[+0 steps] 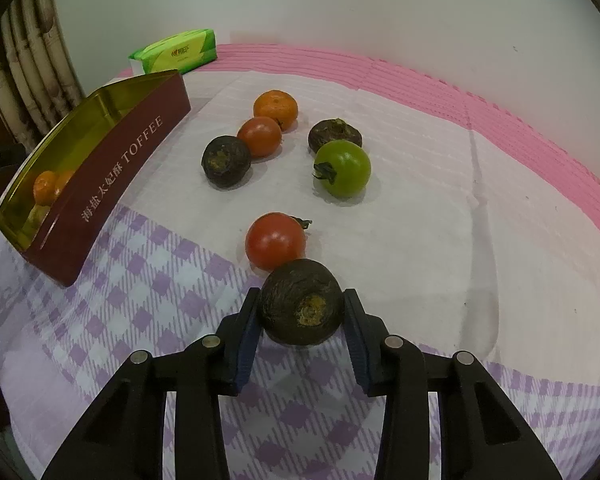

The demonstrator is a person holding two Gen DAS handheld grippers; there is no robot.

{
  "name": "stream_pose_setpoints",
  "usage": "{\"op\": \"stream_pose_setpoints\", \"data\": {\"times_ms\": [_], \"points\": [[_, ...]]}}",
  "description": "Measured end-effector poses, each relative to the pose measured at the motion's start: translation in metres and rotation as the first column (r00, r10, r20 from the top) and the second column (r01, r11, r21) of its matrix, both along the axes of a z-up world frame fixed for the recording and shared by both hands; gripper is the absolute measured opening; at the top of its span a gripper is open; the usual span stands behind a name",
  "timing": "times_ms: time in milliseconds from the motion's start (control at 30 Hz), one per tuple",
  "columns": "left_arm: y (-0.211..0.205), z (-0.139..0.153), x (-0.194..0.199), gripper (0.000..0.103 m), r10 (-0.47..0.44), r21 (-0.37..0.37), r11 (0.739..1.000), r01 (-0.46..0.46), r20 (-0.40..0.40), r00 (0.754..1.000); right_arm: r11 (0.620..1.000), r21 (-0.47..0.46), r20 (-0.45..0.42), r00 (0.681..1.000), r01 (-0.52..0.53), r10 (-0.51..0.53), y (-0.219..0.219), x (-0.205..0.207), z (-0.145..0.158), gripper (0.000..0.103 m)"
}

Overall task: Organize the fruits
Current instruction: 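Open the left tool to release the orange while the right tool grasps a large dark brown fruit, then carry the dark brown fruit with the right tool into the tray and open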

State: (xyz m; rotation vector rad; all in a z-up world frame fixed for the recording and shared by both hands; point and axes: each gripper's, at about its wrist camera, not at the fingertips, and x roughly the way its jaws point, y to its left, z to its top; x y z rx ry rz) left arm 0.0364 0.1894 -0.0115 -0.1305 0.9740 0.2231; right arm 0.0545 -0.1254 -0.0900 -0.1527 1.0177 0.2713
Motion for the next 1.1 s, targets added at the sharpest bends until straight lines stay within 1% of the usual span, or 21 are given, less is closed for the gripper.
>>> {"op": "stream_pose_setpoints", "data": {"times_ms": [233, 400, 567, 667, 833, 933, 1100], "points": [[0.004, 0.002, -0.005, 0.078, 0.007, 0.011, 1.000, -0.007, 0.006, 1.000, 1.000, 0.003, -0.012, 1.000, 0.001, -0.001, 0.000, -0.002, 0.003, 0.040], [0.009, 0.006, -0.010, 0.078, 0.026, 0.015, 1.000, -0.026, 0.014, 1.000, 1.000, 0.011, -0.002, 1.000, -0.002, 0.002, 0.003, -0.006, 0.011, 0.040], [0.014, 0.010, -0.016, 0.078, 0.034, 0.036, 0.999, -0.035, 0.027, 0.999, 0.999, 0.031, 0.009, 1.000, -0.025, 0.024, 0.013, -0.007, 0.025, 0.040], [0.021, 0.012, -0.018, 0.078, 0.053, 0.035, 0.998, -0.054, 0.030, 0.998, 0.997, 0.050, 0.024, 0.998, -0.064, 0.062, 0.030, -0.007, 0.036, 0.040], [0.033, 0.011, -0.023, 0.078, 0.085, 0.044, 0.995, -0.086, 0.012, 0.996, 0.986, 0.078, 0.047, 0.989, -0.145, 0.142, 0.065, -0.006, 0.054, 0.040], [0.038, 0.012, -0.025, 0.078, 0.103, 0.052, 0.993, -0.103, 0.011, 0.995, 0.976, 0.087, 0.061, 0.979, -0.200, 0.196, 0.091, -0.005, 0.063, 0.040], [0.052, 0.012, -0.026, 0.079, 0.148, 0.031, 0.988, -0.148, 0.010, 0.989, 0.954, 0.098, 0.063, 0.958, -0.284, 0.279, 0.134, -0.005, 0.071, 0.040]]}}
